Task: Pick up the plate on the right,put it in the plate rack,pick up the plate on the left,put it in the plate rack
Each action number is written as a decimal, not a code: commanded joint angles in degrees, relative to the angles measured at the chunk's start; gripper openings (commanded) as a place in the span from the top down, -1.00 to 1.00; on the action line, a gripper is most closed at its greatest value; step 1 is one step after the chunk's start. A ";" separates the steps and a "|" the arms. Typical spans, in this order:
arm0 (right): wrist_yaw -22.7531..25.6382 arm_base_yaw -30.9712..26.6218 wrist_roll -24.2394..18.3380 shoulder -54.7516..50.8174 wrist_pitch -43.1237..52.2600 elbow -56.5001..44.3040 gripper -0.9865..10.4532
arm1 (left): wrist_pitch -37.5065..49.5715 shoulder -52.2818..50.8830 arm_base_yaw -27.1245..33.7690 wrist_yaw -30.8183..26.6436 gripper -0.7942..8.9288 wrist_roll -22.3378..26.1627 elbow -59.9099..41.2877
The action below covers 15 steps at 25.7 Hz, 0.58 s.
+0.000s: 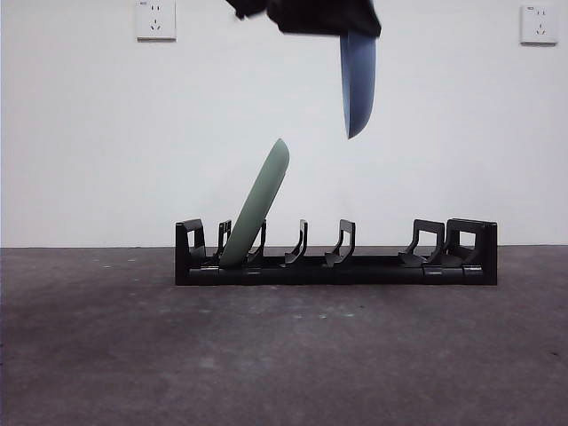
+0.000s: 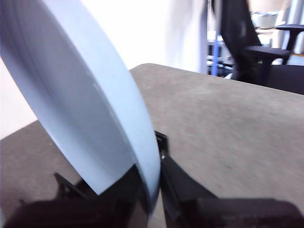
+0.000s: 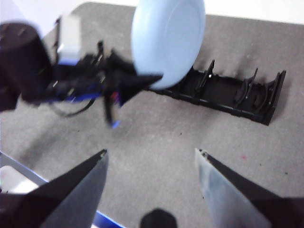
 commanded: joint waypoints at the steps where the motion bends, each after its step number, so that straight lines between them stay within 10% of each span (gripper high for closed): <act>1: 0.00 0.04 0.20 -0.24 -0.31 -0.35 0.28 | 0.52 3.65 1.33 -0.22 0.85 -0.37 4.50; 15: 0.04 0.04 -1.07 -0.22 -1.86 -0.37 0.28 | -2.27 19.63 7.17 0.46 0.85 0.17 11.15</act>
